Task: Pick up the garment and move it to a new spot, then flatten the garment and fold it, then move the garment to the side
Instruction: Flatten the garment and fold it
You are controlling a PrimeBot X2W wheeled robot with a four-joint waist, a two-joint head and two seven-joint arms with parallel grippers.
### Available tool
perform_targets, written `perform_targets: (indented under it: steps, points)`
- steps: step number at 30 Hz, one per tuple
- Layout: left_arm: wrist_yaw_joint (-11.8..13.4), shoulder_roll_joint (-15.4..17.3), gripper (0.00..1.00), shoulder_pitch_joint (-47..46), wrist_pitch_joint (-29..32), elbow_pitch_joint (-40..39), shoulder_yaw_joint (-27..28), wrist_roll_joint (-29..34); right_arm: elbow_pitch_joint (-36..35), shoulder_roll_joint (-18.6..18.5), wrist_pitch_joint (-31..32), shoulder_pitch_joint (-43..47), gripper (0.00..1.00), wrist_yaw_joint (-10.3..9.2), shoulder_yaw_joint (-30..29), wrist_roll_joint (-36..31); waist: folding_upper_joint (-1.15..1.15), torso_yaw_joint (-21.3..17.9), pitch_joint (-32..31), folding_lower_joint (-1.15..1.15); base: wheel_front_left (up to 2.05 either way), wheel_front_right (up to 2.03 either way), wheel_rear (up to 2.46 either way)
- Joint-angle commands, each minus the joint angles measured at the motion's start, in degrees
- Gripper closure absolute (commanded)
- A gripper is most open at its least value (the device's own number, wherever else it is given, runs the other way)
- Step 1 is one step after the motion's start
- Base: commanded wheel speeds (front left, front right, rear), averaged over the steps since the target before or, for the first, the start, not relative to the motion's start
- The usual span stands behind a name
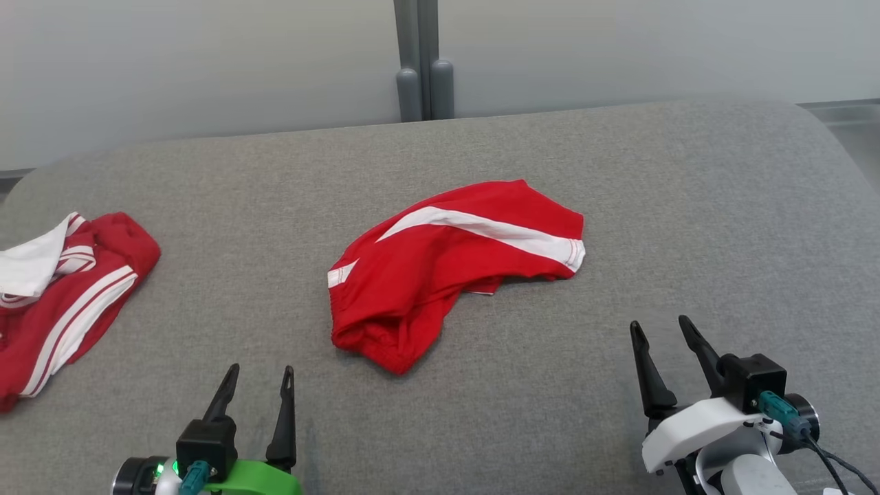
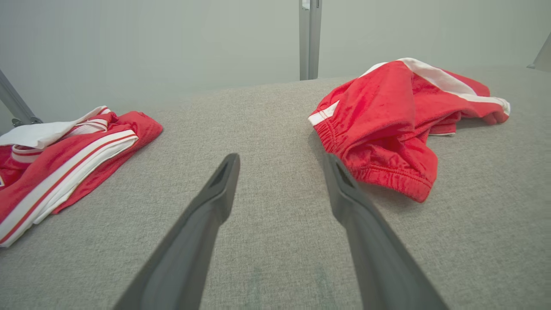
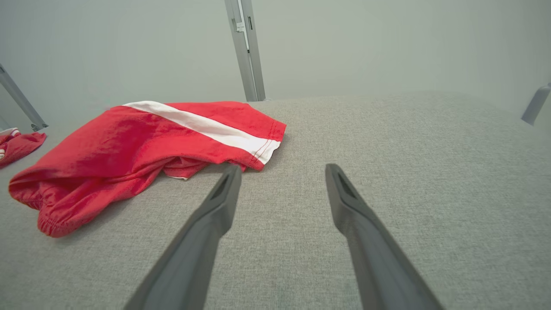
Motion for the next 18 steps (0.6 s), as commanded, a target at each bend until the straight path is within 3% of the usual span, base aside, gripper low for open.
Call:
perform_targets:
  steps: [1, 7, 12, 18]
  points:
    - [-0.6, -0.5, 0.0, 0.2, 0.0, -0.5, 0.0, 0.2, 0.4, -0.1, 0.0, 0.3, 0.0, -0.08, -0.1, -0.3, 0.0, 1.8, 0.7, 0.0, 0.0, 0.0, 0.0]
    - [-1.3, -1.2, 0.0, -2.5, 0.0, -2.0, -1.6, 0.3, 1.6, -1.1, 0.0, -4.2, 0.0, -0.08, -2.3, -1.3, 0.0, 8.0, 5.2, 0.0, 0.0, 0.0, 0.0]
    - [-1.6, -1.3, 0.0, -4.6, 0.0, -2.4, -3.2, -0.4, 5.9, -2.1, 0.0, -9.3, 0.0, -0.04, -8.3, -1.2, 0.0, 13.4, 9.2, 0.0, 0.0, 0.0, 0.0]
    - [-0.8, -1.4, 0.0, -5.6, 0.0, -2.7, -4.8, -1.8, 10.9, -3.0, 0.0, -12.8, 0.0, -0.06, -11.2, 0.0, 0.0, 17.3, 11.5, 0.0, 0.0, 0.0, 0.0]
